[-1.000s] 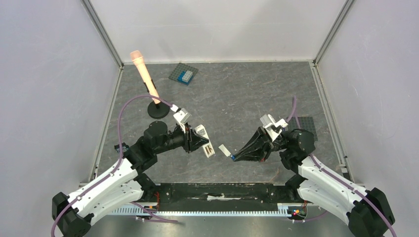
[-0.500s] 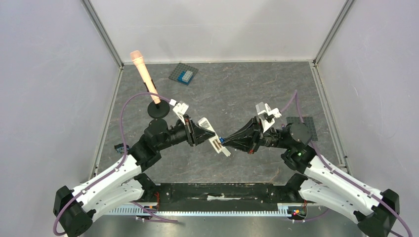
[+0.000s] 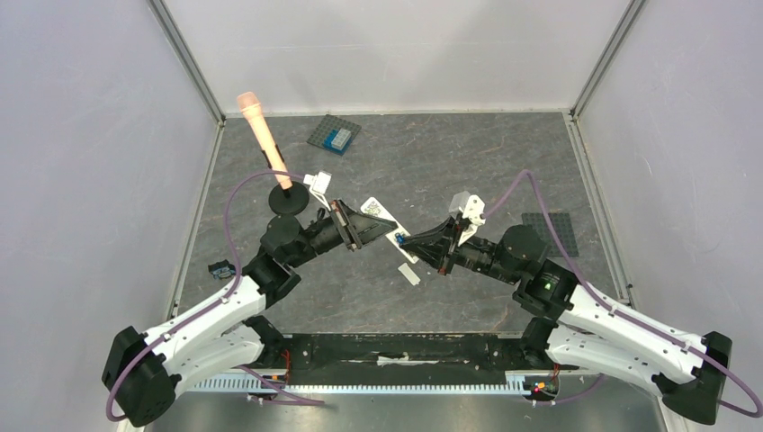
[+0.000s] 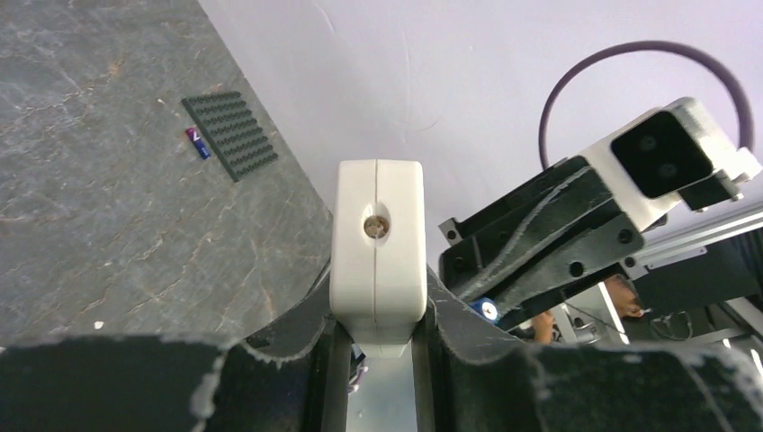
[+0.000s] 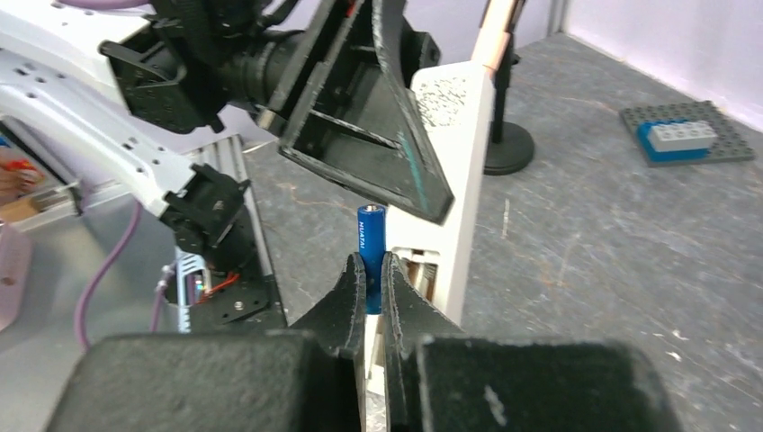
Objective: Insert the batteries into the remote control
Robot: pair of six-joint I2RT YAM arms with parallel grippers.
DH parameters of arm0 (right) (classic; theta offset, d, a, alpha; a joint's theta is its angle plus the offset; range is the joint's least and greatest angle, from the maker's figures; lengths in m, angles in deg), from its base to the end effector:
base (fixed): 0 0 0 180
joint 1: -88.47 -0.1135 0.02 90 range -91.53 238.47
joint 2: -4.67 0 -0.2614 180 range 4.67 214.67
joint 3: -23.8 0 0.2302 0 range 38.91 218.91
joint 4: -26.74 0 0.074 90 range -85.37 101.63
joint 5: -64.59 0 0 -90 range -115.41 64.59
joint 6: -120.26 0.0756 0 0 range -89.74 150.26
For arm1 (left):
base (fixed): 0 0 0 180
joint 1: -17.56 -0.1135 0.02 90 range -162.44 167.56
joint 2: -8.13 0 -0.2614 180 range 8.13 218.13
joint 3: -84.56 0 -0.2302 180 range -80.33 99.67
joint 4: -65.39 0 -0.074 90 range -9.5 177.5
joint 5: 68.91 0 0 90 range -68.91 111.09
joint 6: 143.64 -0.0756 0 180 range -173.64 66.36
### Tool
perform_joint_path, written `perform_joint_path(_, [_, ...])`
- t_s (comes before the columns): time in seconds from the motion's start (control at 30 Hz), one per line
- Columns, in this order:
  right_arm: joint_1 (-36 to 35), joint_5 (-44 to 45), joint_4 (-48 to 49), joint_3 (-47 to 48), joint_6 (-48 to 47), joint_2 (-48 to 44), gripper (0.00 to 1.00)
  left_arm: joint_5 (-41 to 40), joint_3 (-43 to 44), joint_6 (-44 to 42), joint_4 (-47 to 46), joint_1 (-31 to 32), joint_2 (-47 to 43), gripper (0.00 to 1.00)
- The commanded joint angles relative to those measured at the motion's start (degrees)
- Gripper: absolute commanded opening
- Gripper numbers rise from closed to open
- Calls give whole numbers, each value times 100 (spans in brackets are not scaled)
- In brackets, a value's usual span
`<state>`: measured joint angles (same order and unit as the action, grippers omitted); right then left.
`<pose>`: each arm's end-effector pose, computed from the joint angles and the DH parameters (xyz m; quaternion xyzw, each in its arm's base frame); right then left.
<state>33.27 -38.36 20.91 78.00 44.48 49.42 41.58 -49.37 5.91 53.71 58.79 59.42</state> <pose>0.1053 0.1811 0.3446 -0.3151 0.6082 0.4760 0.5516 0.1553 -0.1713 0.3128 0.0266 0.6683 -0.6410 0.3766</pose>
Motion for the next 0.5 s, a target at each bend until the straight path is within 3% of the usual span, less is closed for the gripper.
perform_joint_path(0.0, [-52,711,-116,222,-471,-96,0,56,-19,608,-684,-80,-88,2])
perform_joint_path(0.3, [-60,517,-422,418,-792,66,0,20,-95,799,-739,-80,-155,2])
perform_joint_path(0.33, [-61,441,-456,456,-783,115,0,18,-95,485,-752,-80,-155,2])
perform_joint_path(0.47, [-61,299,-471,529,-720,211,0,-90,-112,801,-822,-80,-163,2])
